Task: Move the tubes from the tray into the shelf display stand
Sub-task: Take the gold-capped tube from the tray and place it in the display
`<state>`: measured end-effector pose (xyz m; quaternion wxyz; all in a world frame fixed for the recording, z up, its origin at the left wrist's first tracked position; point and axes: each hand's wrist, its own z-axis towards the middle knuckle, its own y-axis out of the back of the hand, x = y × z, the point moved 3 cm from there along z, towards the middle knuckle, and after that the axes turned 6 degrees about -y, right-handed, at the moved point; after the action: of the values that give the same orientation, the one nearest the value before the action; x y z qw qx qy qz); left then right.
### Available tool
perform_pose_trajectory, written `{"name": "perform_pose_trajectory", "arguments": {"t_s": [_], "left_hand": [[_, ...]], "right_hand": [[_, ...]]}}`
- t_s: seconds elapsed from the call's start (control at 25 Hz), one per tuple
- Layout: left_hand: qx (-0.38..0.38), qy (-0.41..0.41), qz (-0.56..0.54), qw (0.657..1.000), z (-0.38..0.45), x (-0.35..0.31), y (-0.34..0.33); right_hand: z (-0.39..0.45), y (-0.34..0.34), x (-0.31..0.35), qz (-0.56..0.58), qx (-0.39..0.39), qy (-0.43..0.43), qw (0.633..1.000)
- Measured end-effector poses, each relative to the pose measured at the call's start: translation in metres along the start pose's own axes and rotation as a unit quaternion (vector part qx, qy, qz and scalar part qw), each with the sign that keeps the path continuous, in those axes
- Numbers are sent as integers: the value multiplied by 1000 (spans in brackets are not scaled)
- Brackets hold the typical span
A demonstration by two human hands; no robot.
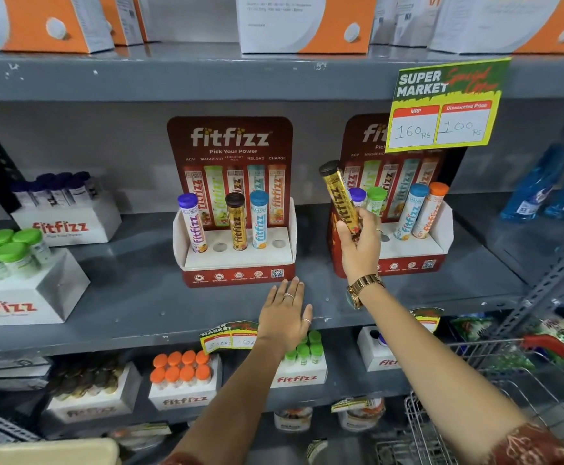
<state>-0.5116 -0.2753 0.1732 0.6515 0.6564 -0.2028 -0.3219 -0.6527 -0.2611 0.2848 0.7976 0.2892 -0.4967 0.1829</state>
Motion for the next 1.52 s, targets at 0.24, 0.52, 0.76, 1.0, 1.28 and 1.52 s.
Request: {"name": "perform_pose_trajectory", "arguments": {"t_s": [0.24,0.52,0.76,1.0,1.28,1.52], "left_hand": [[8,5,8,1000,0,1,0],[15,11,11,1000,-1,0,0],[8,11,10,1000,-1,-1,1],[-2,13,14,1000,0,0,0],[2,15,17,1000,2,0,-2],[3,20,10,1000,0,-1,-2]], "right_hand": [[0,11,-9,-30,-54,19,998],[22,38,-36,-80,-107,-59,989],[47,54,-56,-161,-79,-88,980],[62,52,-72,-182,-43,-83,979],[77,43,-68,-236,-21,-69,969],[79,40,-74,-255,8,-77,964]]}}
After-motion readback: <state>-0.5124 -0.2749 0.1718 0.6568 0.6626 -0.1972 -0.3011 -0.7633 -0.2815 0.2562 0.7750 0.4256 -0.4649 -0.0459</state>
